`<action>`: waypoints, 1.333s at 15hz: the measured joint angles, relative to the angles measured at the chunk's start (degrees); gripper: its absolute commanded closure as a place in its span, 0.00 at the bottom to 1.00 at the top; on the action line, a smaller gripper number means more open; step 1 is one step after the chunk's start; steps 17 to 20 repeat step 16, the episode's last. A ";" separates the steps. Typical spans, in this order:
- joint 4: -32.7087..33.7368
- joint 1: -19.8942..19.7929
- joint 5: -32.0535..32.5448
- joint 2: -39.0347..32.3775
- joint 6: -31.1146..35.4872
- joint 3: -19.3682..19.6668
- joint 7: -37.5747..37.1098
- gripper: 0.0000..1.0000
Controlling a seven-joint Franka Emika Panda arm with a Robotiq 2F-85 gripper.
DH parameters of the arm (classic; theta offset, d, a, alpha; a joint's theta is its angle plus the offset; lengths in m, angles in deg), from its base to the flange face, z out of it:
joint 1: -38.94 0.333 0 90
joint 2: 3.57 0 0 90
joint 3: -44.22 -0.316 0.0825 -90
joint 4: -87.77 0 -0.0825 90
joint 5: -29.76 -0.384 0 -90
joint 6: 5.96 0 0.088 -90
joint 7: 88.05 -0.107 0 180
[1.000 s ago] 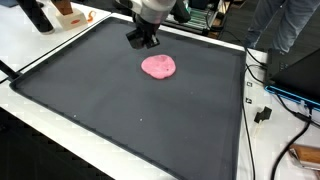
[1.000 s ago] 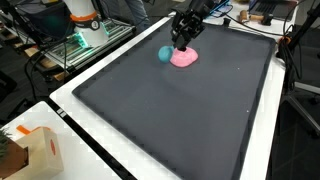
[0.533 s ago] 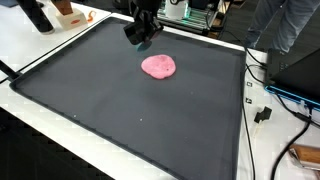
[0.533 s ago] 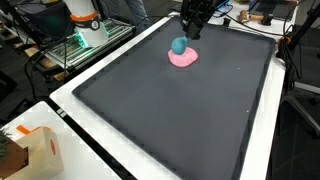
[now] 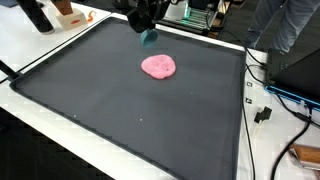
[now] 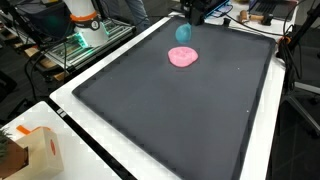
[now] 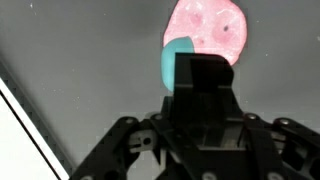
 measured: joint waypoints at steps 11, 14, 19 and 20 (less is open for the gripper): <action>-3.84 -1.47 -7.20 5.37 0.90 -0.18 8.20 0.50; -3.76 -1.47 -7.20 5.11 0.90 -0.23 8.20 0.50; -3.75 -1.47 -7.20 5.11 0.90 -0.24 8.20 0.50; -3.75 -1.47 -7.20 5.11 0.90 -0.24 8.20 0.50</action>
